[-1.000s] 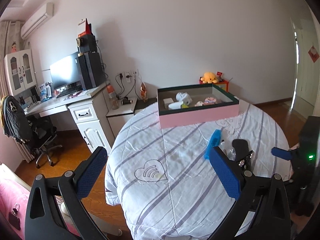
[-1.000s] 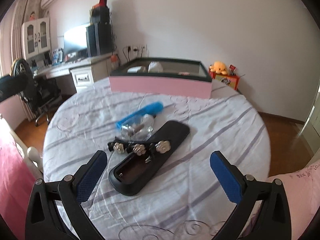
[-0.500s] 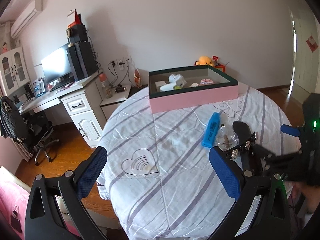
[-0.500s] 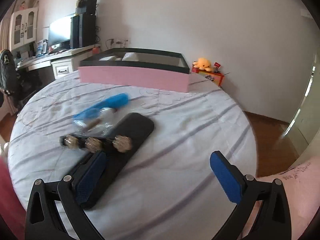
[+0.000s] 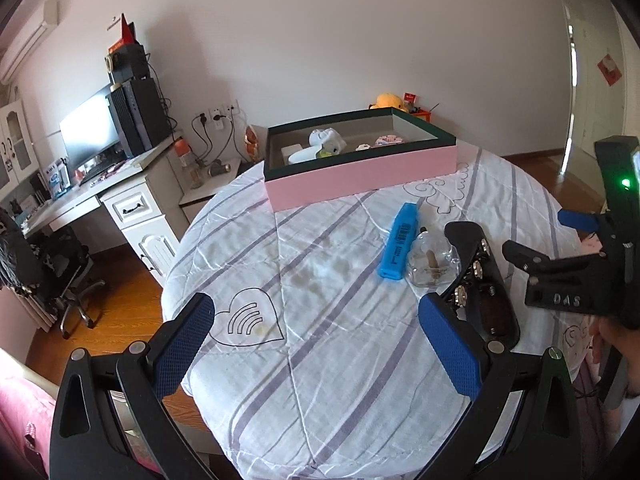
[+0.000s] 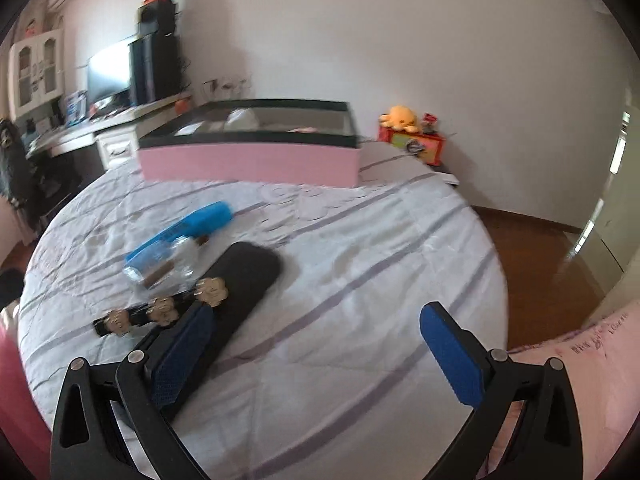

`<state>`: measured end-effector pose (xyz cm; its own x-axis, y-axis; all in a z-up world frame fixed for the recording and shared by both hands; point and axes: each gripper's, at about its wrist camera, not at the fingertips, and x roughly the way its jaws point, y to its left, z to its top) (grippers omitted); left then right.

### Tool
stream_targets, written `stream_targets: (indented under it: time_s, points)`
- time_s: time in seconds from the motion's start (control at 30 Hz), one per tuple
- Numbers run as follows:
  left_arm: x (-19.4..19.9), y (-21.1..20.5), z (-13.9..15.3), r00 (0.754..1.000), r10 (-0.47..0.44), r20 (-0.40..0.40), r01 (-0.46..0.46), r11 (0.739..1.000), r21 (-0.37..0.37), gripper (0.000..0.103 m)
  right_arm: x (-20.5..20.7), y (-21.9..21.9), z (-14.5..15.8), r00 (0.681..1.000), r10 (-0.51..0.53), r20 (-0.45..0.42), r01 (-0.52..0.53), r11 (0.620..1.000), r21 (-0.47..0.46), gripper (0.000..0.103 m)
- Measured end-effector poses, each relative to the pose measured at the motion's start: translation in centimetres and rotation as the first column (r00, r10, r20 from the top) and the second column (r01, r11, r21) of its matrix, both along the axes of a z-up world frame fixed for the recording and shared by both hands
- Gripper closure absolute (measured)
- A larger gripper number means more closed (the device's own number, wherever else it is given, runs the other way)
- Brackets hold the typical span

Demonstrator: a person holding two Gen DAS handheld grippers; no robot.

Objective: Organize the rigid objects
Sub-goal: 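Grasp the black watch with the left tool while the right tool reaches toward the black remote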

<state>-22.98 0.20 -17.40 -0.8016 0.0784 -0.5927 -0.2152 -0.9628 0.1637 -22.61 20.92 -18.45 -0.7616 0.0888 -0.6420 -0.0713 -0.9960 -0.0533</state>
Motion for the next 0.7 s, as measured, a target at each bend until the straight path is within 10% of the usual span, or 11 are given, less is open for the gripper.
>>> stream_targets:
  time_s: [0.7]
  points:
    - [-0.6, 2.6, -3.6, 0.985, -0.120, 0.127, 0.119, 0.993, 0.018, 0.000, -1.9, -4.3, -0.4, 0.970, 0.240, 0.031, -0.240, 0.971, -0.024, 0.000]
